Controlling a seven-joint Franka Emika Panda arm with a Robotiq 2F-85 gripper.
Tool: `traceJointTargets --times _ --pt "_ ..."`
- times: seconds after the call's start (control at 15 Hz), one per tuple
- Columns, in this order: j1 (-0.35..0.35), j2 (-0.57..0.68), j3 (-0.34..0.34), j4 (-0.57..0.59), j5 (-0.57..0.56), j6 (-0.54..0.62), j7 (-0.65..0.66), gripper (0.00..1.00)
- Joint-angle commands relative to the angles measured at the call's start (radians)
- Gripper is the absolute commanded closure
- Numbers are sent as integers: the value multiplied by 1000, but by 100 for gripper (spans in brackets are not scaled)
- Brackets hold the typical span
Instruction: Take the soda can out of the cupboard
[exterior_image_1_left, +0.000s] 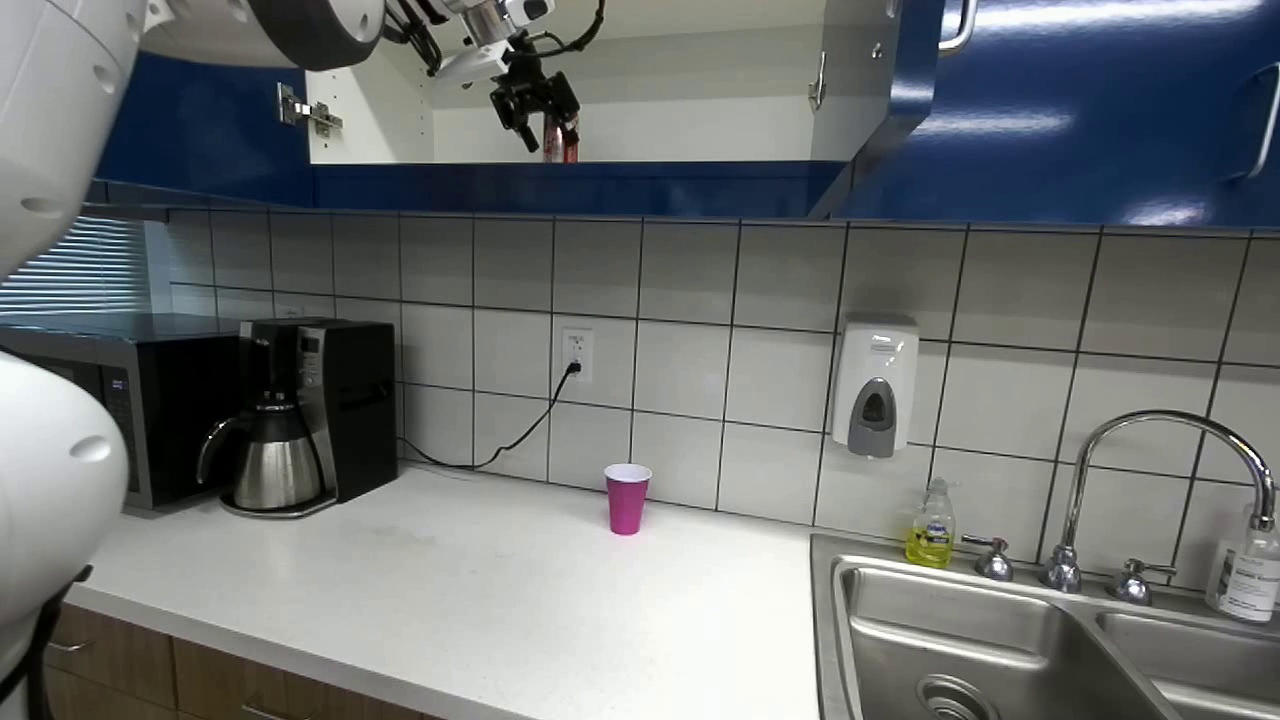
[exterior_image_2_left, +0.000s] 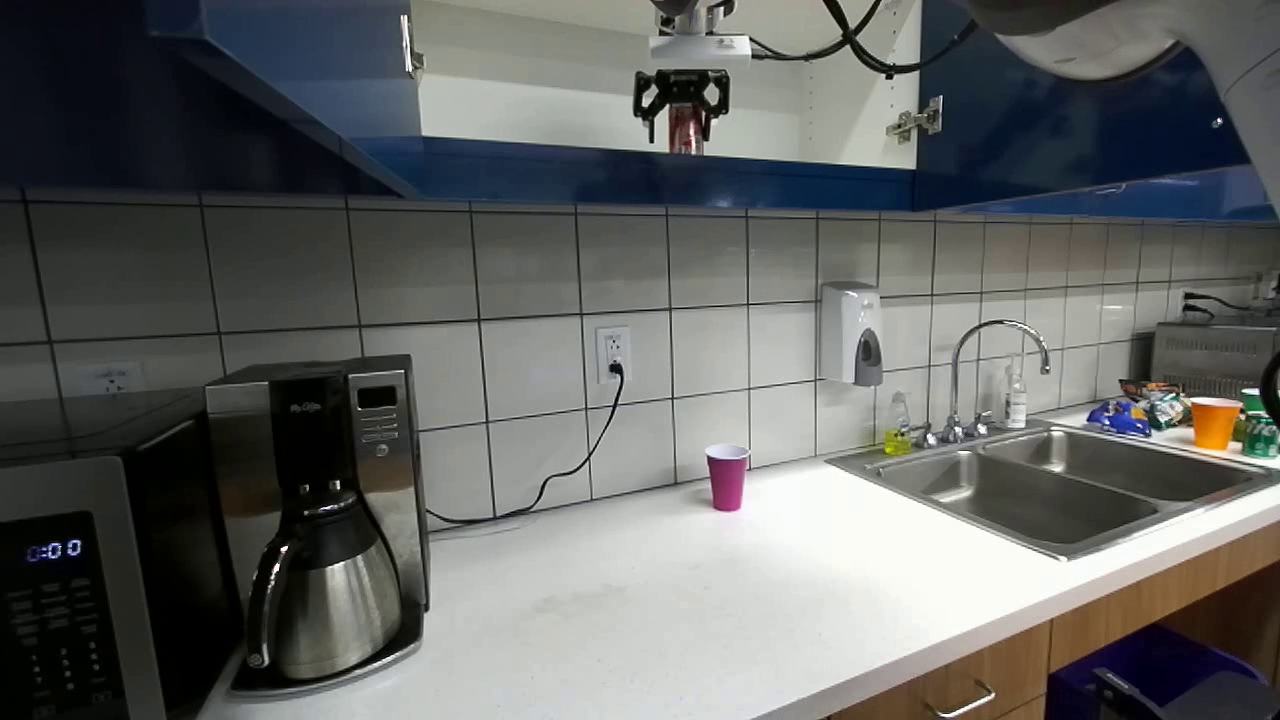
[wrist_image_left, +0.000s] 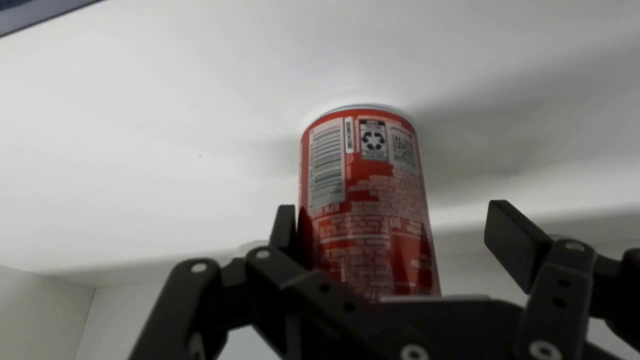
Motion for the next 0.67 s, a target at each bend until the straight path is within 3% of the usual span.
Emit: traceJointTargets --times 0.0,0.2,0.27,0.6 --pt "17 37 -11 64 -25 -9 27 33" --pt "20 48 -15 77 -25 -7 25 58" --pt "21 53 -15 82 -24 -7 24 62" --pt "33 38 -14 89 -20 -27 20 62"
